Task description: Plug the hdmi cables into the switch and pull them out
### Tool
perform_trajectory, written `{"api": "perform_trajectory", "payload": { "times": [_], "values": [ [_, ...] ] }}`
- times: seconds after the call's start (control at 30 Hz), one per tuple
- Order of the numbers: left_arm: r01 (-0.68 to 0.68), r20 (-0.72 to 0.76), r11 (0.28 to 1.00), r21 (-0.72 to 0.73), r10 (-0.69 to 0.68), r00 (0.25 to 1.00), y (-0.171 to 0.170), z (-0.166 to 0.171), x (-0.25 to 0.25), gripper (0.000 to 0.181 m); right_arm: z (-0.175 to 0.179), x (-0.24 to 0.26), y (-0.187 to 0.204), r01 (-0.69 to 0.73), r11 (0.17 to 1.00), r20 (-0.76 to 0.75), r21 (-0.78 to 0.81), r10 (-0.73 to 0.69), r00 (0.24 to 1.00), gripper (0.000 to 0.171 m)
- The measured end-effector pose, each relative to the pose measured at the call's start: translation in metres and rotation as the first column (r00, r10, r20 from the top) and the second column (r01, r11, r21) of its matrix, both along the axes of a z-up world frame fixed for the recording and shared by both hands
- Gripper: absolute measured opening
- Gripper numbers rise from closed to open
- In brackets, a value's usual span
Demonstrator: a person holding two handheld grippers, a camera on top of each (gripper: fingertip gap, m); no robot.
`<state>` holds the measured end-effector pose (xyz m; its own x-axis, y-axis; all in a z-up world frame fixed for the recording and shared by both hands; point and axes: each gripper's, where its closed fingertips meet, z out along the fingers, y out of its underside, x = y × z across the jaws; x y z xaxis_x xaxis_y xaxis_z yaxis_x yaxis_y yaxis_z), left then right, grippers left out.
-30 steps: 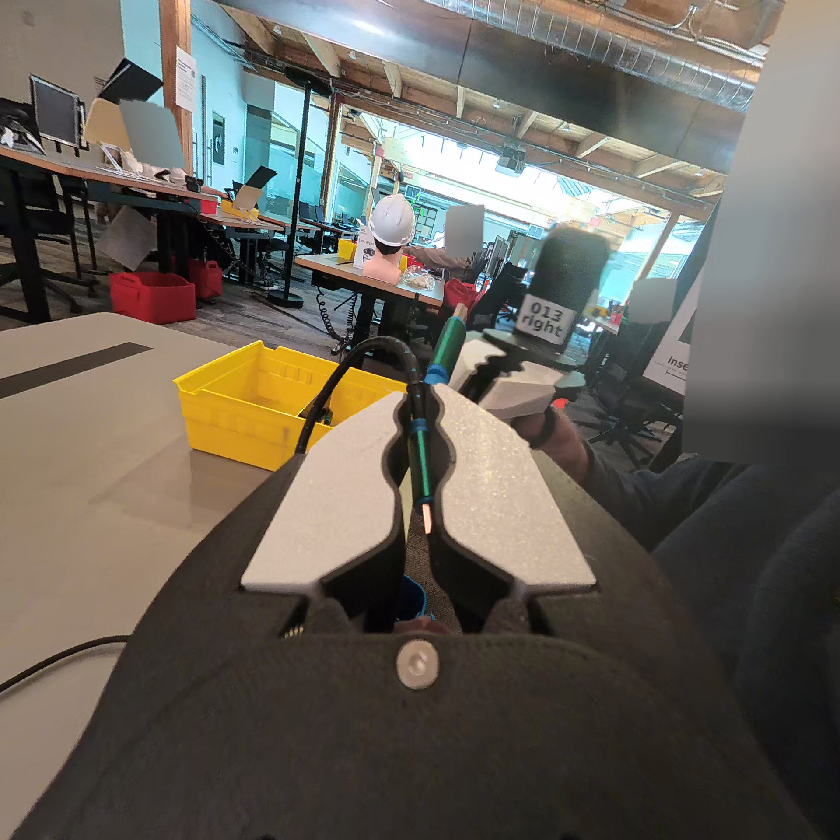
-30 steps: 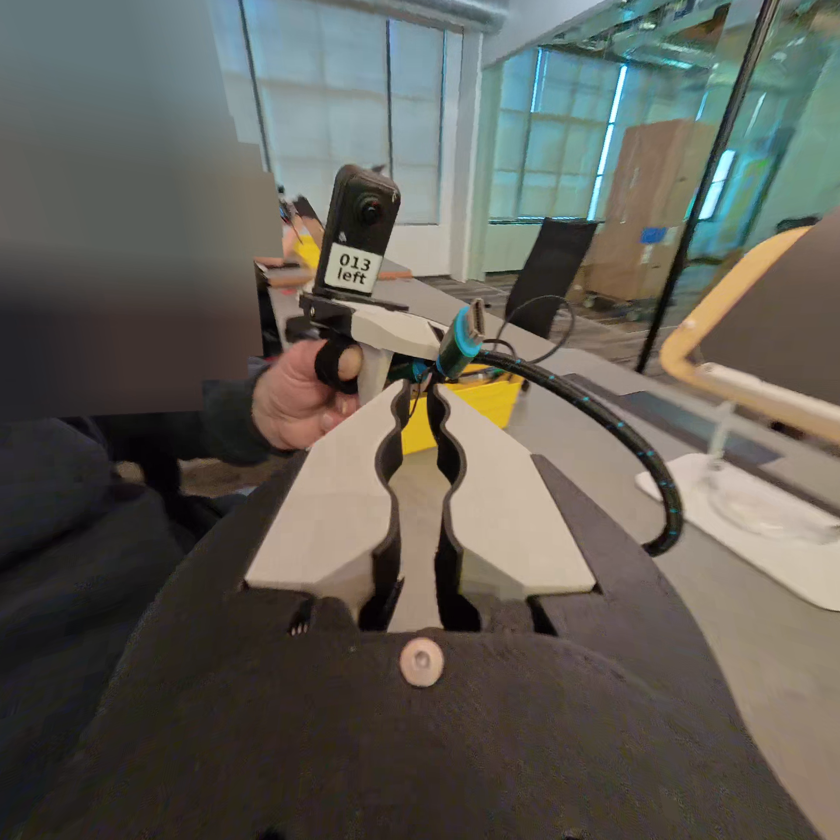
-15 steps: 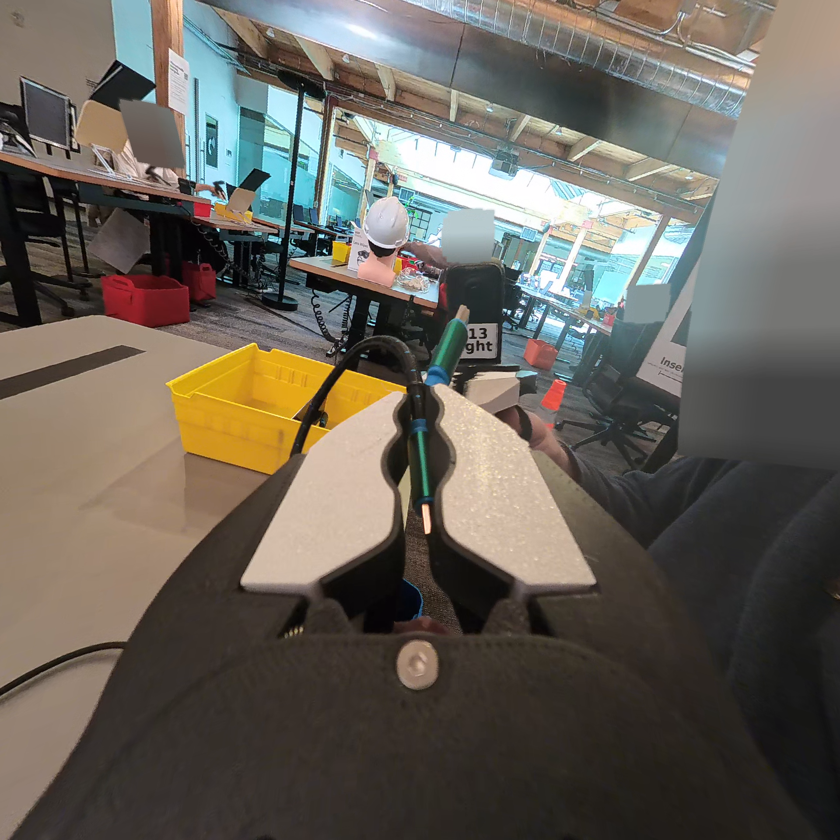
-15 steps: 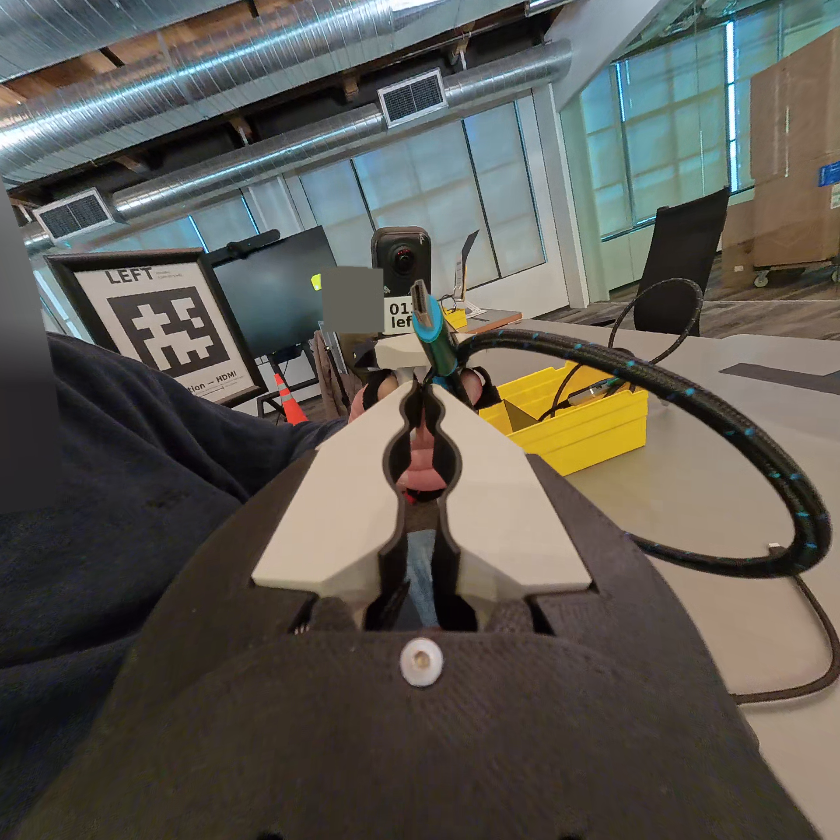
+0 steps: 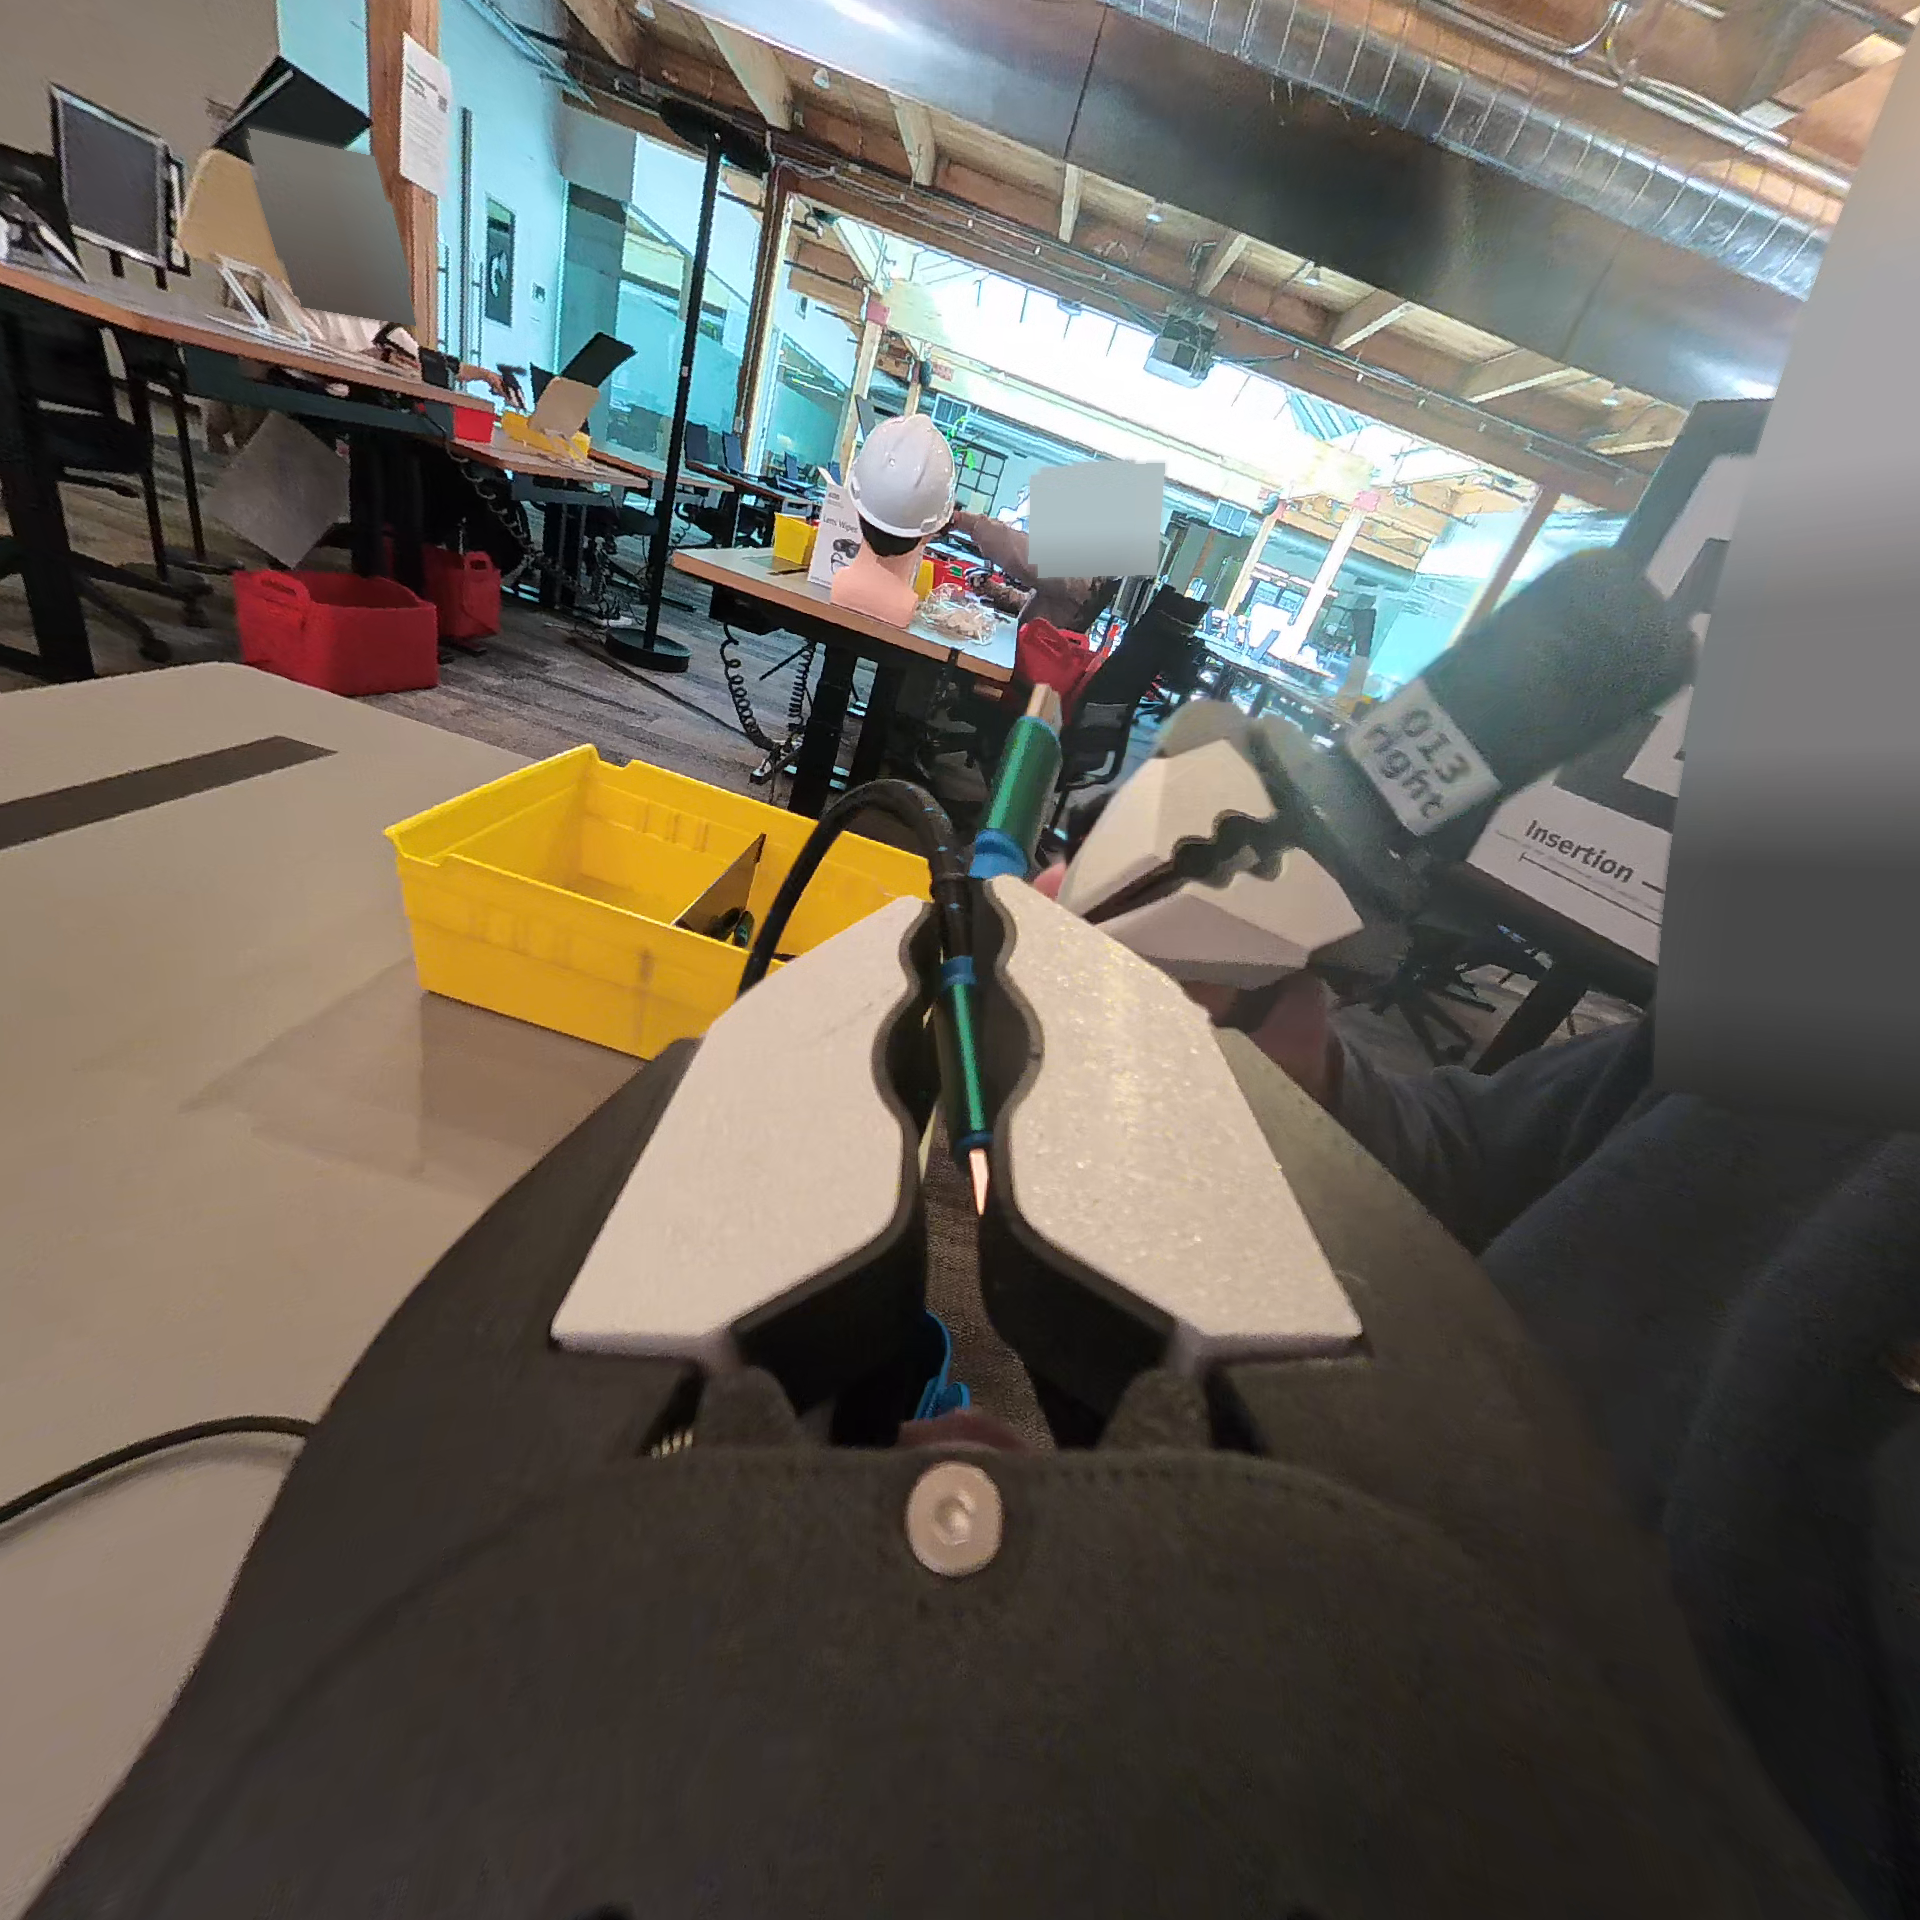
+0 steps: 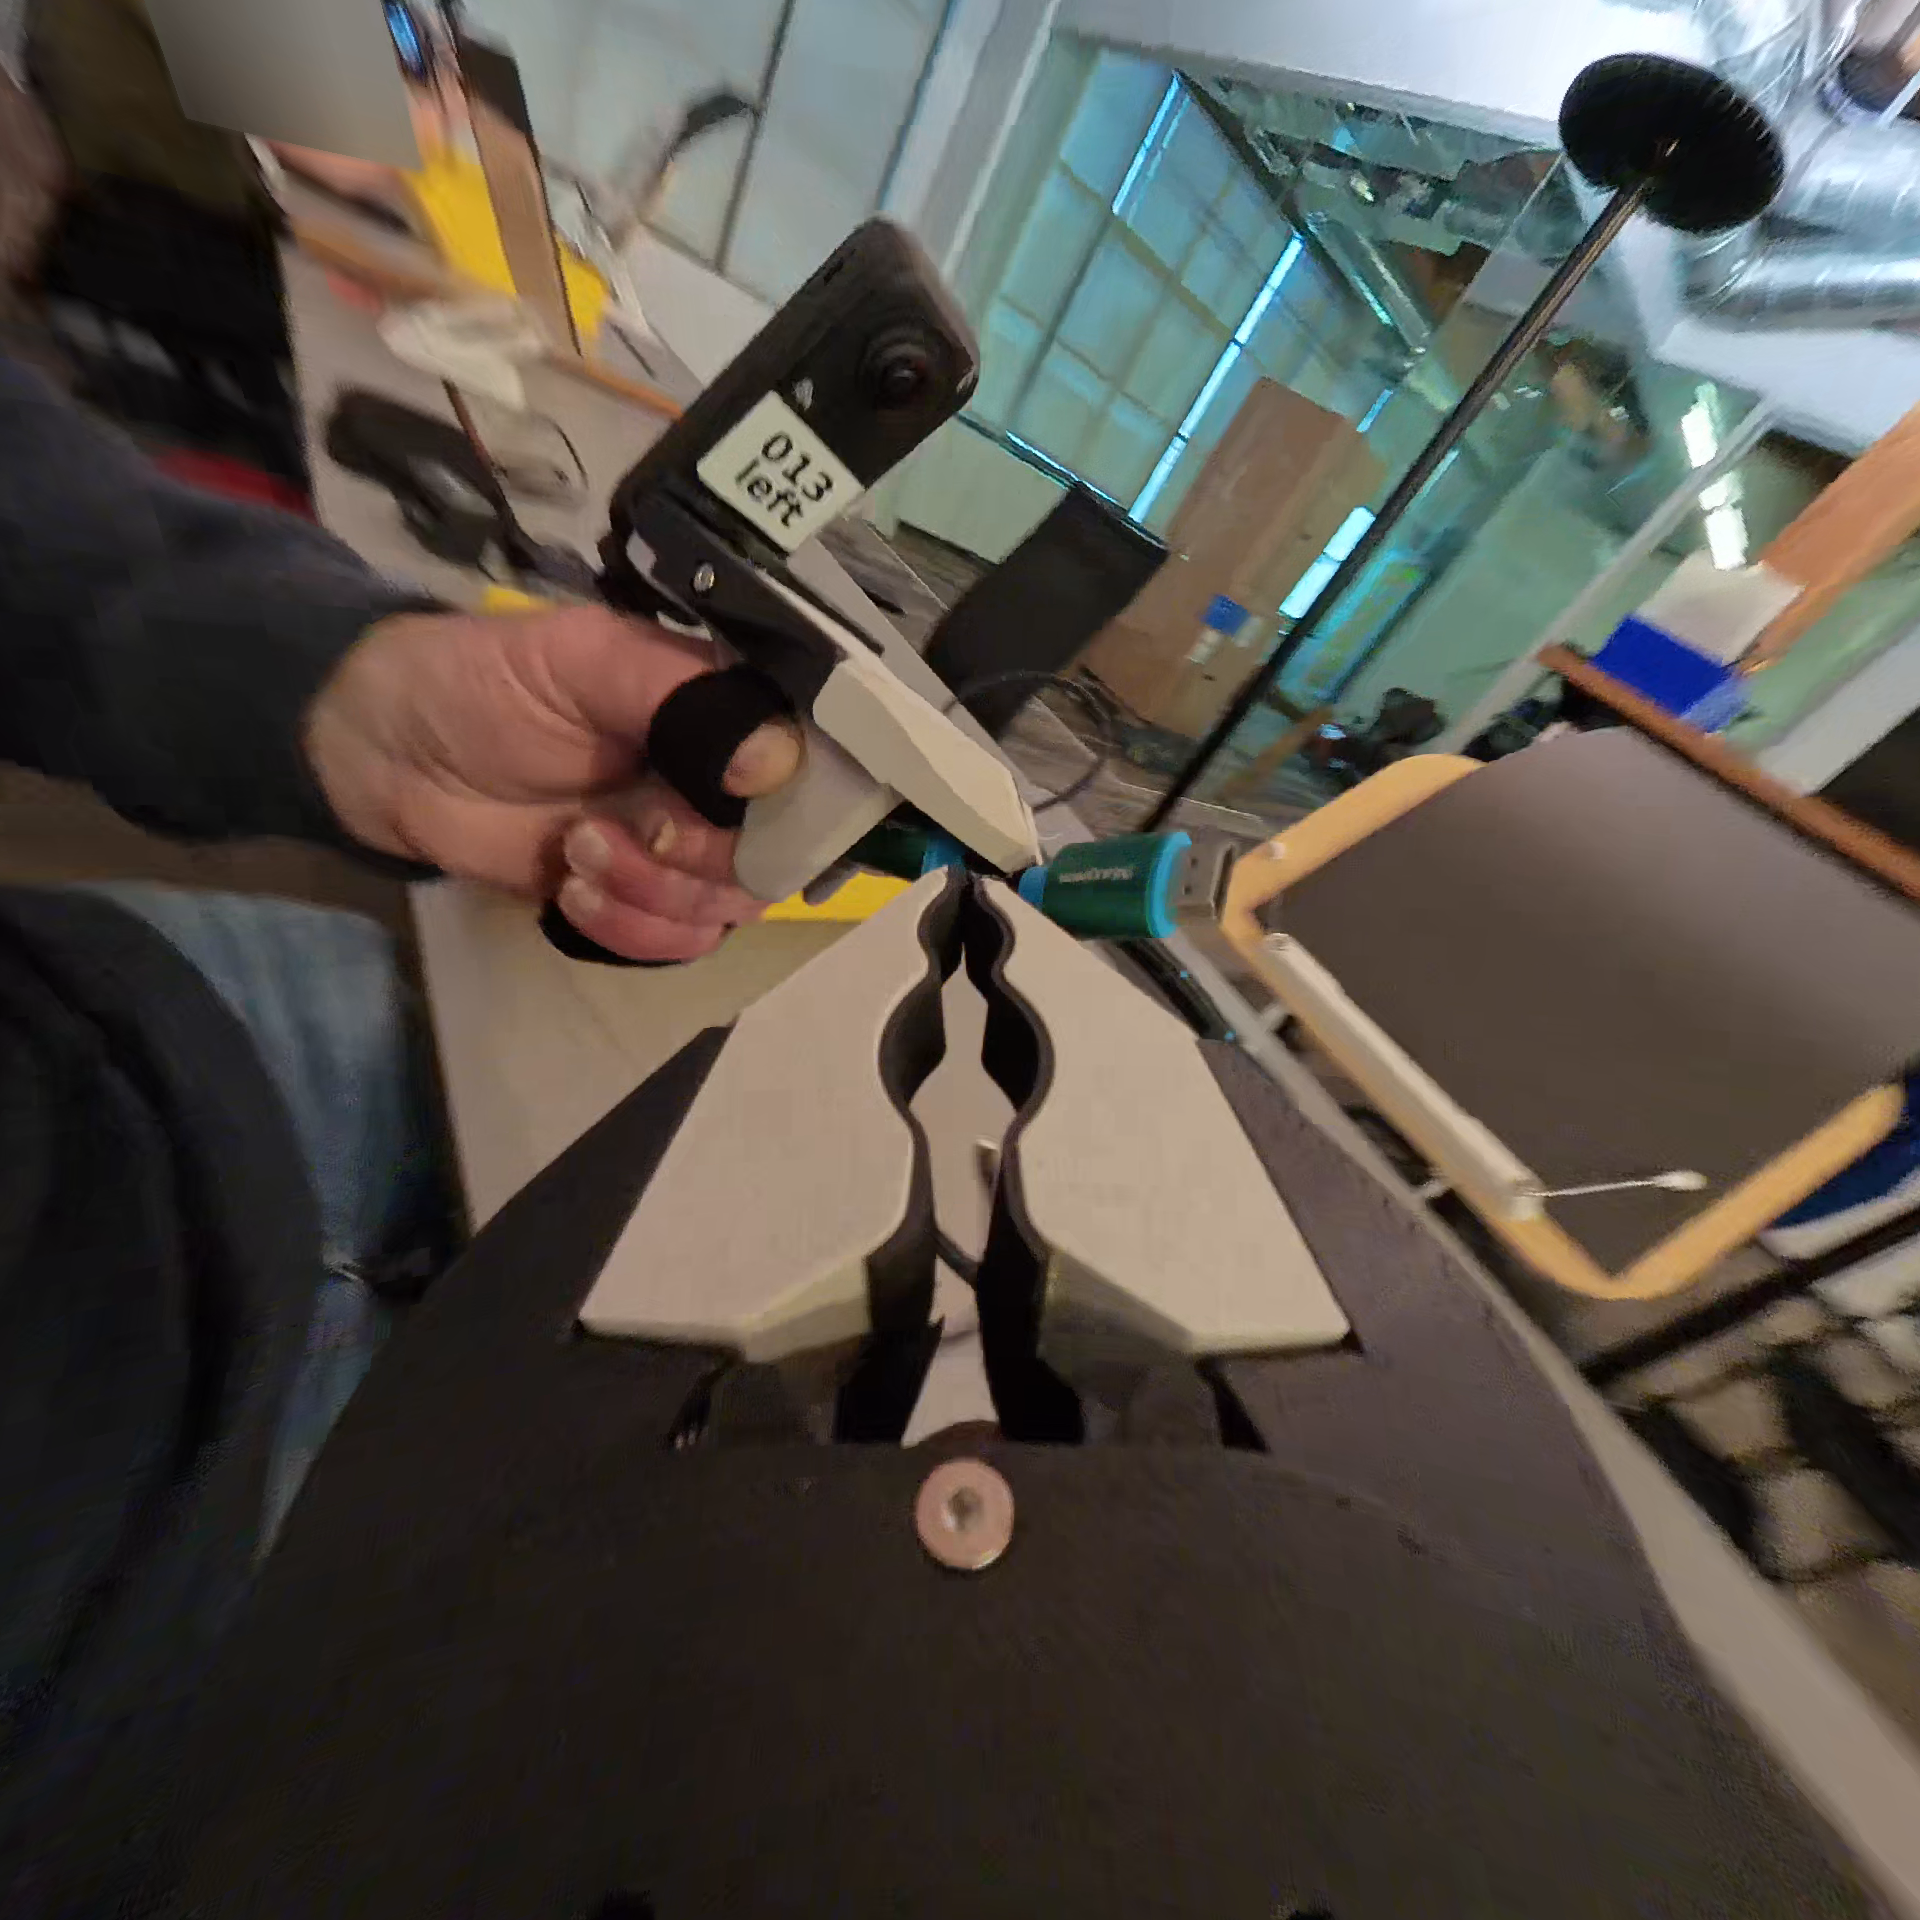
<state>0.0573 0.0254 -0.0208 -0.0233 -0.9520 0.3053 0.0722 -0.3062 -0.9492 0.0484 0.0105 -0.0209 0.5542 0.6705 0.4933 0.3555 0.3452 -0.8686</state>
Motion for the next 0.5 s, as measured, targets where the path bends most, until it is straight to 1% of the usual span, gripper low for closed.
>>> {"api": "perform_trajectory", "payload": {
  "times": [0.03,0.1,0.13,0.17,0.2,0.23,0.27,0.3,0.33,0.4,0.43,0.5],
  "values": [
    [-0.006,-0.008,1.0,-0.011,0.006,1.0,0.001,-0.002,0.0,0.005,-0.002,0.0,0.002,0.044,0.997,0.078,0.058,-0.048,0.996,0.0],
    [-0.011,-0.021,1.0,-0.028,0.01,1.0,0.004,-0.005,0.001,0.005,-0.009,-0.002,0.004,0.108,0.968,0.273,0.227,-0.17,0.947,0.0],
    [-0.011,-0.022,0.999,-0.046,0.01,1.0,0.004,-0.006,0.001,0.005,-0.012,-0.005,0.002,0.097,0.949,0.358,0.3,-0.206,0.911,0.0],
    [-0.035,-0.031,0.997,-0.061,0.034,0.999,0.009,-0.009,0.001,0.005,-0.017,-0.013,-0.004,0.047,0.931,0.439,0.363,-0.215,0.872,0.0],
    [-0.04,-0.028,0.996,-0.079,0.038,0.999,0.013,-0.01,0.0,0.005,-0.022,-0.019,-0.006,0.025,0.909,0.508,0.415,-0.254,0.823,0.0],
    [-0.04,-0.015,0.994,-0.103,0.038,0.999,0.017,-0.009,-0.002,0.005,-0.024,-0.021,-0.006,0.014,0.891,0.541,0.453,-0.288,0.79,0.0],
    [-0.041,-0.004,0.992,-0.116,0.04,0.999,0.019,-0.007,-0.004,0.005,-0.021,-0.019,-0.004,0.016,0.884,0.537,0.468,-0.299,0.789,0.0],
    [-0.047,-0.008,0.994,-0.103,0.047,0.999,0.019,-0.007,-0.005,0.005,-0.015,-0.016,-0.005,0.009,0.893,0.513,0.449,-0.266,0.816,0.0],
    [-0.055,-0.014,0.995,-0.08,0.054,0.998,0.019,-0.005,-0.005,0.005,-0.008,-0.012,-0.006,0.006,0.921,0.469,0.389,-0.203,0.86,0.0],
    [-0.05,-0.006,0.998,-0.048,0.05,0.999,0.015,-0.001,-0.005,0.004,0.01,-0.004,-0.008,-0.002,0.977,0.285,0.215,-0.061,0.956,0.0],
    [-0.052,-0.01,0.998,-0.035,0.052,0.999,0.014,-0.001,-0.004,0.005,0.014,0.001,-0.006,-0.011,0.993,0.198,0.119,-0.013,0.98,0.0],
    [-0.05,-0.005,0.998,-0.029,0.05,0.999,0.013,0.0,-0.004,0.005,0.015,0.01,0.001,-0.024,1.0,0.049,-0.018,0.025,0.998,0.0]
  ]
}}
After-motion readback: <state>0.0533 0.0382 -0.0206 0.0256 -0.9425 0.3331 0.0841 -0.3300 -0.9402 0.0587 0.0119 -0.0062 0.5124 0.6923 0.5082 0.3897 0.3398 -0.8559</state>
